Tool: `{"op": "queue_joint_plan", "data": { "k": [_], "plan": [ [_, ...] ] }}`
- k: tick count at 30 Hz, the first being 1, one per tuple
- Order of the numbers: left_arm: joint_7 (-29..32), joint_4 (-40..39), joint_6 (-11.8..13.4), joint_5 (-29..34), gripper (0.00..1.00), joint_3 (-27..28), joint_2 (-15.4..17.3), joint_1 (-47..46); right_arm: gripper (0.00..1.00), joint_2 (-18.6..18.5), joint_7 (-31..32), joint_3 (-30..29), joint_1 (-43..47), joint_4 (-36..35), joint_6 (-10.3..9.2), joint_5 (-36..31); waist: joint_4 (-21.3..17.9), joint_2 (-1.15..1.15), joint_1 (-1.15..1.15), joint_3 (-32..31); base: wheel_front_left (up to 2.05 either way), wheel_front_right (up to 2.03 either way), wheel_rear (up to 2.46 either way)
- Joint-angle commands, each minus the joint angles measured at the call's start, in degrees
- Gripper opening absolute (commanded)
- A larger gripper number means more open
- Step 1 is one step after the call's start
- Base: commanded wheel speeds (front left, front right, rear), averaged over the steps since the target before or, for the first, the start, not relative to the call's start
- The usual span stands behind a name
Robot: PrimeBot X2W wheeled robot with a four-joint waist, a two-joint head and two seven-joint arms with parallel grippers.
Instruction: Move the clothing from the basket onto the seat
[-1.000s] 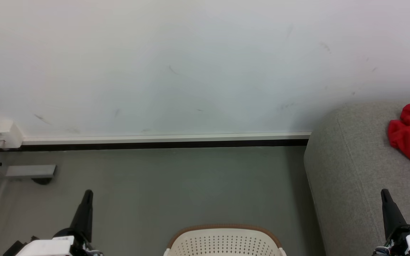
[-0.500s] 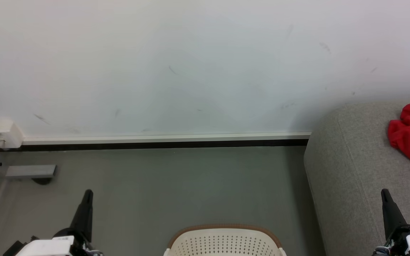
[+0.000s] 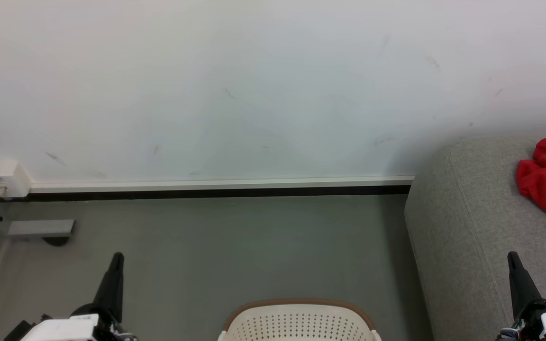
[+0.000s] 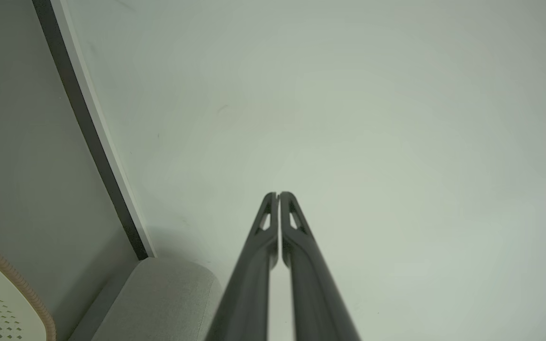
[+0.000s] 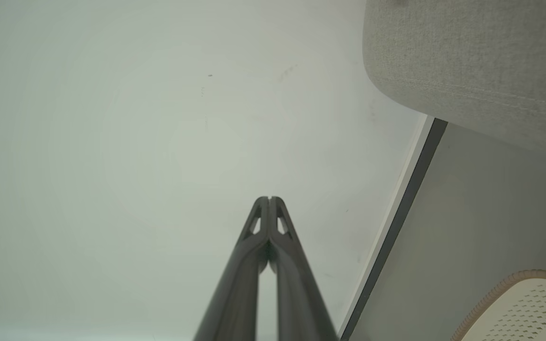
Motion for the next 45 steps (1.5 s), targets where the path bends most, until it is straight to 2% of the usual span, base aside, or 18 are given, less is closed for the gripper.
{"op": "queue_joint_plan", "data": {
  "k": [1,45],
  "plan": [
    [0.24,-0.18,-0.27,-0.79,0.0,0.12,0.29,-0.47,0.0,-0.36,0.21,-0.24,-0.74,0.14,-0.12,0.05,0.0,0.0,0.0,0.0,0.0,0.0,0.0],
    [0.22,-0.2,-0.27,-0.81,0.0,0.11,0.29,-0.46,0.0,-0.34,0.22,-0.27,-0.73,0.14,-0.12,0.03,0.0,0.0,0.0,0.0,0.0,0.0,0.0]
  ]
}}
